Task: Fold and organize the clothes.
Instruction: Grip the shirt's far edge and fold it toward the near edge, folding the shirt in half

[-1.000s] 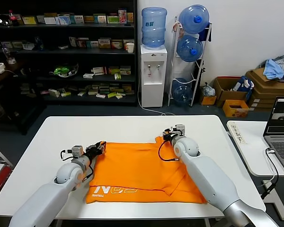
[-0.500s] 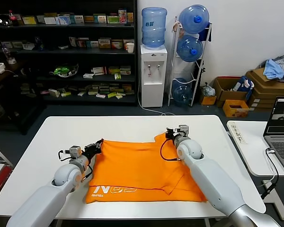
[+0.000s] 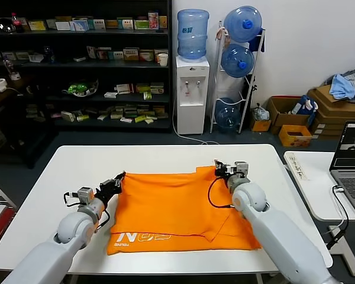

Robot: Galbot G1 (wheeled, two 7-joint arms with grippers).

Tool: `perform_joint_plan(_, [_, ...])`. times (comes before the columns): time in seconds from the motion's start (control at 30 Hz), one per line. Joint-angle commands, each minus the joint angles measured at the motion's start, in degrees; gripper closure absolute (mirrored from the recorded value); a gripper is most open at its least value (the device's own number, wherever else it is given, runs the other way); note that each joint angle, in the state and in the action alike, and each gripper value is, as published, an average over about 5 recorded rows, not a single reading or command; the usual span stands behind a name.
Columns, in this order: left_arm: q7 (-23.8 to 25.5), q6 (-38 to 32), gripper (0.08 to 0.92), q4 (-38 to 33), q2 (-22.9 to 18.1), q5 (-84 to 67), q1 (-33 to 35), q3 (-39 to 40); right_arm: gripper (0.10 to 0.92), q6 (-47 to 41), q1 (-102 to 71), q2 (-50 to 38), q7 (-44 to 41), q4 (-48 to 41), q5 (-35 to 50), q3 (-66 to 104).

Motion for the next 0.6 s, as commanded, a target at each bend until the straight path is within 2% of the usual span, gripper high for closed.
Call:
perform_joint_plan(0.03, [0.8,-1.9,0.904,-13.8,1.3,3.4,14.0,-6.3,0.900,-0.8,-16.0,-9.6,3.0,20.6,1.2,3.6])
perform_joint_plan(0.27, [0.5,-1.9,0.904,-19.7,0.9,6.8,20.5,-9.1,0.900,-2.0,-24.6,-12.0,6.0,28.6,1.2,7.3])
perform_joint_plan(0.6, [0.6,-2.8,0.904,-23.5,0.9,11.2,31.7,-13.8,0.900,-2.7,-35.0,-13.5,7.9,35.9,1.1,14.3])
